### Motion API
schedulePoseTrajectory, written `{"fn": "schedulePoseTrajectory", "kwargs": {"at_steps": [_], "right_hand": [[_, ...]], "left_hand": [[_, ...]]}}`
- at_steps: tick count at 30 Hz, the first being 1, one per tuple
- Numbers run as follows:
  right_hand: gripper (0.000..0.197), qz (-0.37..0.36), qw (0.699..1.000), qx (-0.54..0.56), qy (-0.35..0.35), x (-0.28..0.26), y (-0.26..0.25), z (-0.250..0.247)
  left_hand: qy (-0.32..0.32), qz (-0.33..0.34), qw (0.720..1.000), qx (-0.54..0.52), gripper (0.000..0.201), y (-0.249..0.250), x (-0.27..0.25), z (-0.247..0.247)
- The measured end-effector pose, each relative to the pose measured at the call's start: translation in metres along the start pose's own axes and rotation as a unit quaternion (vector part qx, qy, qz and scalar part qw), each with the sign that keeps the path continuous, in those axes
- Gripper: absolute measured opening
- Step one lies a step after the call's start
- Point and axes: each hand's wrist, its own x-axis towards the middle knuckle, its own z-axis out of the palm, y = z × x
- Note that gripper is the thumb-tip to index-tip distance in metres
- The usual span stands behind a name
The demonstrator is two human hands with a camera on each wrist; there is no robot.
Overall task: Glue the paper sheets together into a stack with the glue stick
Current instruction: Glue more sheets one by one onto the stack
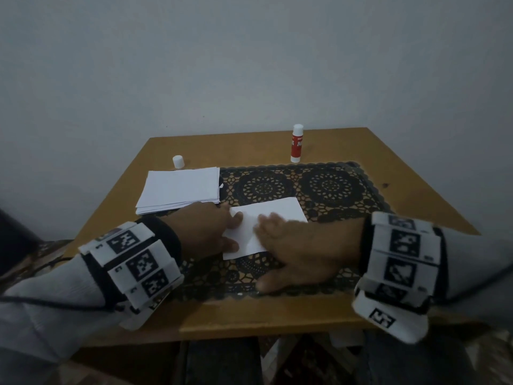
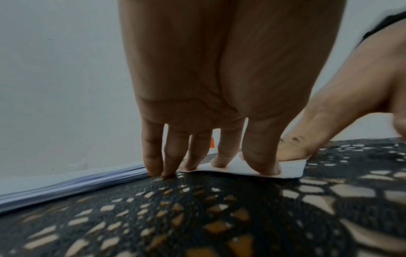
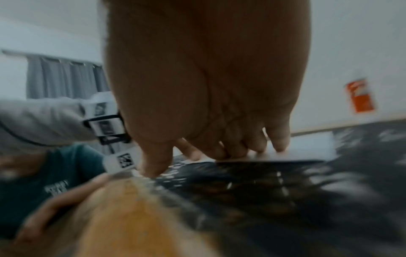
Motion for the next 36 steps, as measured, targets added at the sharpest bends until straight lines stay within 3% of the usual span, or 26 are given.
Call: {"fn": "schedulePoseTrajectory", "kwargs": {"at_steps": [2,7,11,16,21,28,36], "right_hand": [[0.098,-0.016,1.000,0.003,0.017,0.008,-0.005,-0.003],[0.090,0.030,0.999,0.025,0.033,0.030,0.018,-0.024],[0.082,-0.002,0.999,0.004,0.037,0.029,0.019,-0.009],[0.096,0.046,0.999,0.023,0.014,0.026,0.062,-0.016],[0.101,0.045,0.999,0.018,-0.006,0.028,0.066,-0.019],[0.102,0.046,0.999,0.027,-0.004,0.029,0.068,-0.017],[0.101,0.035,0.997,0.065,0.010,0.027,0.071,-0.012]], "left_hand": [[0.013,0.002,1.000,0.002,0.066,-0.001,-0.002,-0.003],[0.011,-0.003,1.000,0.000,0.068,-0.001,-0.002,-0.002],[0.007,-0.002,1.000,0.001,0.069,-0.003,-0.001,0.000],[-0.024,-0.011,1.000,0.011,0.077,0.000,-0.002,0.003],[-0.055,-0.030,0.998,0.009,0.083,0.021,0.001,0.003],[-0.055,0.023,0.998,0.002,0.082,0.039,0.024,-0.011],[-0.063,-0.055,0.996,-0.014,0.077,0.001,-0.012,0.013]]}}
